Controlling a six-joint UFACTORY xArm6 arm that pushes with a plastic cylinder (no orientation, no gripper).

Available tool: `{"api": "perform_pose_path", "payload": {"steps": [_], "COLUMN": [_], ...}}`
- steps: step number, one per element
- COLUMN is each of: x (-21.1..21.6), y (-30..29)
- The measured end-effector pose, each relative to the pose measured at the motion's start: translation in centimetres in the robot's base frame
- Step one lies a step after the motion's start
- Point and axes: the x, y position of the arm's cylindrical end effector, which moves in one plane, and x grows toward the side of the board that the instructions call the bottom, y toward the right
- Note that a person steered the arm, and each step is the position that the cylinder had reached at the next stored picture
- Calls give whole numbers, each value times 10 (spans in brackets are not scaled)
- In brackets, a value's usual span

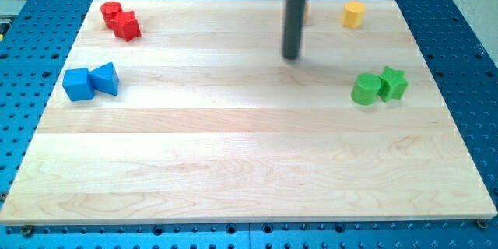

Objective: Place the yellow blocks to the top center of the board

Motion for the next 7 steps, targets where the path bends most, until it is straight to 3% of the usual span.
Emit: {"api": "perform_pose_path", "payload": {"steps": [1, 2, 3, 4, 5, 6, 7], "x": [-23, -72, -82, -76, -73, -108, -115], "y": [128, 164, 85, 60, 129, 118, 66]}}
